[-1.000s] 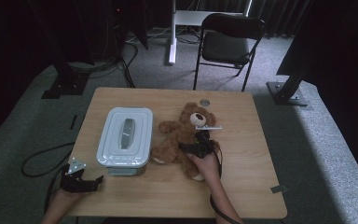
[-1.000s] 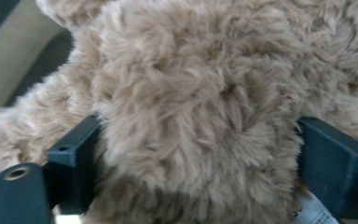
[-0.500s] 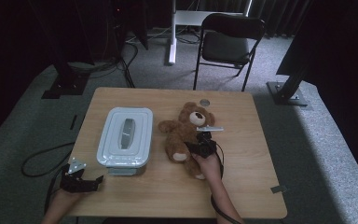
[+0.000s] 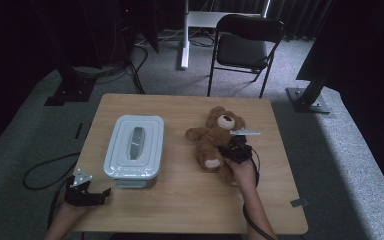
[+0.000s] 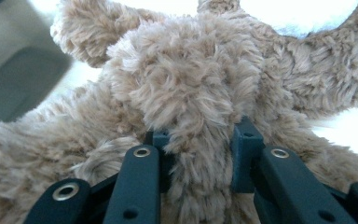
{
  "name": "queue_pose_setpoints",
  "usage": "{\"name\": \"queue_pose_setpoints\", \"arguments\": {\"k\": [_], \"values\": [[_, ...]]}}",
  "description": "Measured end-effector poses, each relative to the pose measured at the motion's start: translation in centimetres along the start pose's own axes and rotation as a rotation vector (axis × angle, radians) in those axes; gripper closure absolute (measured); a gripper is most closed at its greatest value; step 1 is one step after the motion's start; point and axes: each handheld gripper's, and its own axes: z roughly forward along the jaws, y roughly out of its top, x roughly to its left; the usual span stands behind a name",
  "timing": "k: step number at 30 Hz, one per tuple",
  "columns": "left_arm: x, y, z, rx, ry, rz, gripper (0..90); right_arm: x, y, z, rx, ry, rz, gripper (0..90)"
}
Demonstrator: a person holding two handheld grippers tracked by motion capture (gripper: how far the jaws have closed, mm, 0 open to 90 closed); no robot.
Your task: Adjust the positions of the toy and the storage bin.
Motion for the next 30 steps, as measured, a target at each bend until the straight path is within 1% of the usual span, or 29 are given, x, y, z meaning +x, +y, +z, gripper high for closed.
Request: {"name": "queue_pose_setpoints", "arguments": {"k": [2, 4, 5, 6, 7, 8, 9, 10, 11, 12, 13, 14, 17, 18, 20, 22, 23, 24, 25, 26, 27, 28, 29, 30], "values": [[0.0, 0.0, 0.0, 0.0, 0.001, -0.001, 1.9, -1.4, 0.3, -0.7, 0.0, -0.024, 0.002, 70.4], [0.0, 0.0, 0.0, 0.0, 0.001, -0.001, 1.9, -2.7, 0.8, -1.3, 0.002, -0.048, -0.007, 70.4], [0.0, 0.0, 0.0, 0.0, 0.001, -0.001, 1.9, -2.7, 0.8, -1.3, 0.002, -0.048, -0.007, 70.4], [0.0, 0.0, 0.0, 0.0, 0.001, -0.001, 1.9, -4.2, 1.4, -2.0, 0.0, -0.081, -0.016, 70.4], [0.0, 0.0, 0.0, 0.0, 0.001, -0.001, 1.9, -4.2, 1.4, -2.0, 0.0, -0.081, -0.016, 70.4], [0.0, 0.0, 0.0, 0.0, 0.001, -0.001, 1.9, -5.4, 1.9, -2.4, -0.002, -0.105, -0.019, 70.3], [0.0, 0.0, 0.0, 0.0, 0.001, -0.001, 1.9, -5.4, 1.9, -2.4, -0.002, -0.105, -0.019, 70.3], [0.0, 0.0, 0.0, 0.0, 0.001, -0.001, 1.9, -6.5, 2.5, -2.6, -0.009, -0.118, -0.021, 70.3], [0.0, 0.0, 0.0, 0.0, 0.001, -0.001, 1.9, -6.5, 2.5, -2.6, -0.009, -0.118, -0.021, 70.3], [0.0, 0.0, 0.0, 0.0, 0.001, -0.001, 1.9, -7.5, 3.2, -2.6, -0.004, -0.125, -0.029, 70.2], [0.0, 0.0, 0.0, 0.0, 0.001, -0.001, 1.9, -7.5, 3.2, -2.6, -0.004, -0.125, -0.029, 70.2], [0.0, 0.0, 0.0, 0.0, 0.001, -0.001, 1.9, -8.3, 3.9, -2.4, 0.008, -0.127, -0.046, 70.2], [0.0, 0.0, 0.0, 0.0, 0.002, -0.002, 1.9, -8.6, 4.2, -2.3, 0.014, -0.127, -0.058, 70.1], [0.0, 0.0, 0.0, -0.001, 0.004, -0.005, 1.9, -9.6, 4.8, -1.5, 0.04, -0.132, -0.083, 70.0], [0.0, 0.0, 0.0, 0.0, 0.004, -0.005, 1.9, -10.3, 4.8, -0.7, 0.063, -0.16, -0.104, 69.9], [0.0, 0.0, 0.0, -0.001, 0.004, -0.005, 1.9, -11.1, 4.3, 0.5, 0.106, -0.202, -0.11, 69.4], [0.0, 0.0, 0.0, -0.001, 0.004, -0.005, 1.9, -11.3, 3.9, 1.1, 0.125, -0.213, -0.113, 68.1], [0.0, 0.0, 0.0, -0.001, 0.004, -0.005, 1.9, -11.3, 3.9, 1.1, 0.125, -0.213, -0.113, 68.1], [0.0, 0.0, 0.0, -0.001, 0.004, -0.005, 1.9, -11.6, 3.5, 1.3, 0.116, -0.209, -0.101, 67.8], [0.0, 0.0, 0.0, -0.001, 0.005, -0.006, 1.9, -11.8, 3.3, 1.0, 0.094, -0.191, -0.08, 66.6], [0.0, 0.0, 0.0, -0.001, 0.005, -0.006, 1.9, -11.9, 3.0, 0.8, 0.081, -0.19, -0.072, 62.7], [0.0, 0.0, 0.0, -0.001, 0.005, -0.006, 1.9, -11.9, 3.0, 0.8, 0.081, -0.19, -0.072, 62.7], [0.0, 0.0, 0.0, -0.001, 0.005, -0.006, 1.9, -12.1, 2.8, 0.4, 0.07, -0.18, -0.031, 51.2], [0.0, 0.0, 0.0, -0.001, 0.005, -0.006, 1.9, -12.1, 2.8, 0.4, 0.07, -0.18, -0.031, 51.2]]}}
